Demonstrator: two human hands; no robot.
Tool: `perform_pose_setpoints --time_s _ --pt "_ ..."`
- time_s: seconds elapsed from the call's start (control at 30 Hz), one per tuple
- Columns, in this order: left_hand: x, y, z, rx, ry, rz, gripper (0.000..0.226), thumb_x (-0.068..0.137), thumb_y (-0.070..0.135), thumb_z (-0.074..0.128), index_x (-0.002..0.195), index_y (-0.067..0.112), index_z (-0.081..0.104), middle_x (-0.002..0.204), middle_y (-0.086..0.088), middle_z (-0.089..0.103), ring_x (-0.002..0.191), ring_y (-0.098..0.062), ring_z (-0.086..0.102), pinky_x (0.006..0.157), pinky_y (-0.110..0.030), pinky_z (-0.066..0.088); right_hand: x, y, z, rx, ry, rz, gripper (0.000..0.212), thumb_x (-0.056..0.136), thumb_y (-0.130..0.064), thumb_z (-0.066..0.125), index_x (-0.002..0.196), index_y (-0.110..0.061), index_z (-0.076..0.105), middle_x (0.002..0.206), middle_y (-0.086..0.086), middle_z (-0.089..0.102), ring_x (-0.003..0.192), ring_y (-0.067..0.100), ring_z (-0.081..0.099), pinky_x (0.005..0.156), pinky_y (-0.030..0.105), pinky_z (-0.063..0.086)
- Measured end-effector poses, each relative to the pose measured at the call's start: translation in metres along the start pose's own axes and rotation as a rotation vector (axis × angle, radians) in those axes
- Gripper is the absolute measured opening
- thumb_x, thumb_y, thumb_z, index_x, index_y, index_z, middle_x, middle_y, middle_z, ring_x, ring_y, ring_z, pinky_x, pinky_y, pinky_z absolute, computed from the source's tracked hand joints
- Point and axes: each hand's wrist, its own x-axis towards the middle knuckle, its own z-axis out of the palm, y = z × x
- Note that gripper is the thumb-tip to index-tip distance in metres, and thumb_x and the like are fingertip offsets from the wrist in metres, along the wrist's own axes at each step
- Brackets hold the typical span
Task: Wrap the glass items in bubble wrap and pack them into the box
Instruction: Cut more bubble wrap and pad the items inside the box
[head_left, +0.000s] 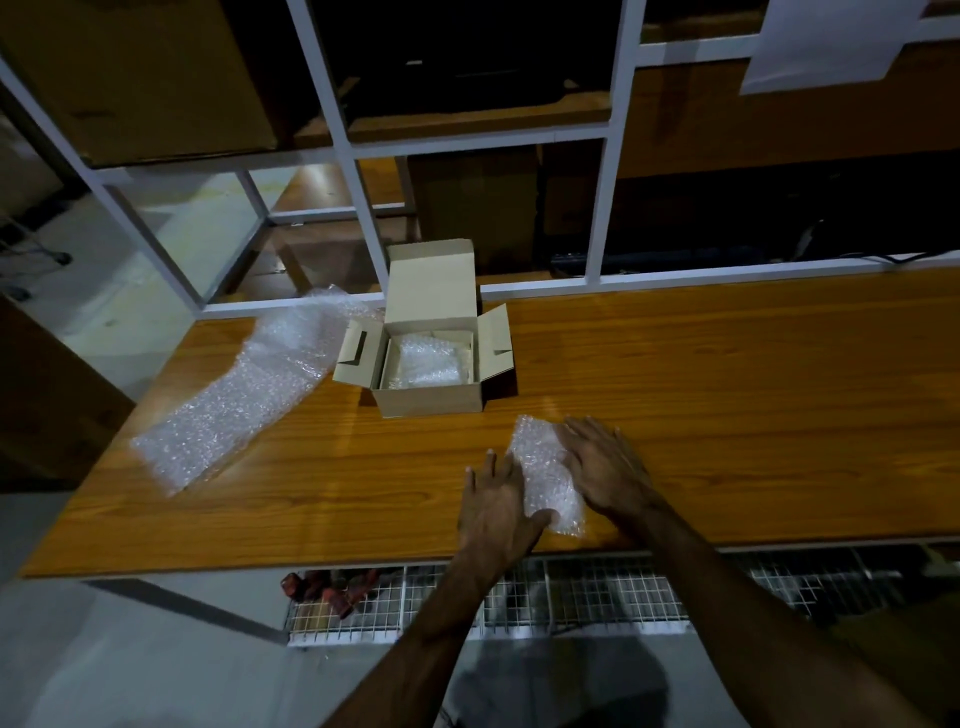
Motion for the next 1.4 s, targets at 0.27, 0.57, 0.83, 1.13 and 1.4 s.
perform_pose_setpoints --time_s 0.27,0.57,0.83,1.13,1.4 --pt "0.0 -0.002 -0.013 -0.203 0.056 -0.258 0.092 0.056 0.083 0.076 0.127 0.026 0.065 0.147 -0.011 0.044 0.143 -0.033 0.034 0.118 -0.056 0.037 0.025 0.0 -0.026 0.228 -0.11 0.293 0.045 0.081 -0.043 0.082 0.122 -0.033 0.065 0.126 -0.001 0.067 0.12 0.026 0.059 0.111 0.053 0.038" --pt "-0.013 0.013 -0.03 -0.963 0.28 -0.309 0.031 0.077 0.039 0.073 0.088 0.015 0.056 0.084 -0.003 0.065 0.076 -0.021 0.064 0.063 -0.043 0.056 0.017 0.004 -0.042 0.77 -0.106 0.34 0.029 0.089 -0.007 0.077 0.114 -0.008 0.063 0.113 0.009 0.073 0.093 0.02 0.073 0.068 0.029 0.058" --pt "-0.006 0.008 -0.064 -1.502 0.497 -0.47 0.038 0.099 0.0 0.065 0.123 0.013 0.038 0.117 -0.013 0.066 0.089 -0.021 0.071 0.056 -0.022 0.056 -0.014 -0.04 -0.062 1.153 0.161 0.29 0.056 0.09 -0.001 0.075 0.132 -0.015 0.042 0.115 -0.004 0.055 0.09 0.014 0.064 0.052 0.014 0.053" --pt "-0.008 -0.018 -0.067 -1.312 0.594 -0.286 0.031 0.1 -0.011 0.05 0.106 0.011 0.071 0.114 -0.004 0.071 0.106 -0.015 0.067 0.087 -0.028 0.054 -0.016 -0.061 -0.037 1.069 0.139 0.212 0.018 0.098 -0.006 0.065 0.105 -0.019 0.075 0.12 -0.011 0.072 0.116 0.004 0.062 0.109 0.044 0.05" --pt "-0.01 -0.043 -0.075 -1.29 0.312 -0.201 0.067 0.076 -0.018 0.08 0.135 0.01 0.068 0.142 0.0 0.063 0.126 -0.011 0.058 0.081 -0.016 0.058 -0.002 -0.079 -0.044 0.894 0.085 0.073 0.055 0.093 -0.003 0.071 0.139 -0.033 0.061 0.163 -0.005 0.041 0.153 0.014 0.031 0.108 0.024 0.033"
